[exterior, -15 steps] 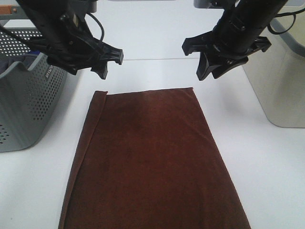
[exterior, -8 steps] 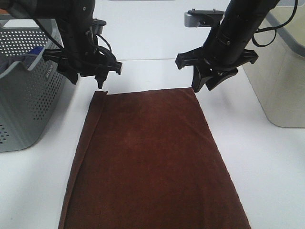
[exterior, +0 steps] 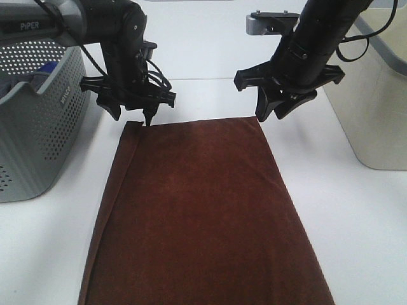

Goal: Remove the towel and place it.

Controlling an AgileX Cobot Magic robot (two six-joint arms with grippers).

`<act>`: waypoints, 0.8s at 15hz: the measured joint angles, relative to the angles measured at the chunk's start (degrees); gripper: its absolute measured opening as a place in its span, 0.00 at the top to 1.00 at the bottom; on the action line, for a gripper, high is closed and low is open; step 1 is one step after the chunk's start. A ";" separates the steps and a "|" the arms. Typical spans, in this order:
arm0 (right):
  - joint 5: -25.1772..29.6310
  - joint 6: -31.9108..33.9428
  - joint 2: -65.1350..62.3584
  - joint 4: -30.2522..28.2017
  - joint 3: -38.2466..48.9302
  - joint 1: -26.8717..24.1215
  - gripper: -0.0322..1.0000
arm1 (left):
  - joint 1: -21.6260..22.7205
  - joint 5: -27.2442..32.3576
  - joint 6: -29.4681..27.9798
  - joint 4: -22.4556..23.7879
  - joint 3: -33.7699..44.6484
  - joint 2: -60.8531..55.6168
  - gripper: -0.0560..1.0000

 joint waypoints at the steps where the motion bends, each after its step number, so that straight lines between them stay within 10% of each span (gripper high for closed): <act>1: -0.17 0.00 0.00 0.00 0.00 0.00 0.62 | 0.00 2.01 0.00 0.17 -1.78 1.20 0.38; 12: -0.40 0.00 0.00 -0.29 0.00 0.00 0.62 | 0.00 3.21 0.29 2.81 -4.81 5.56 0.61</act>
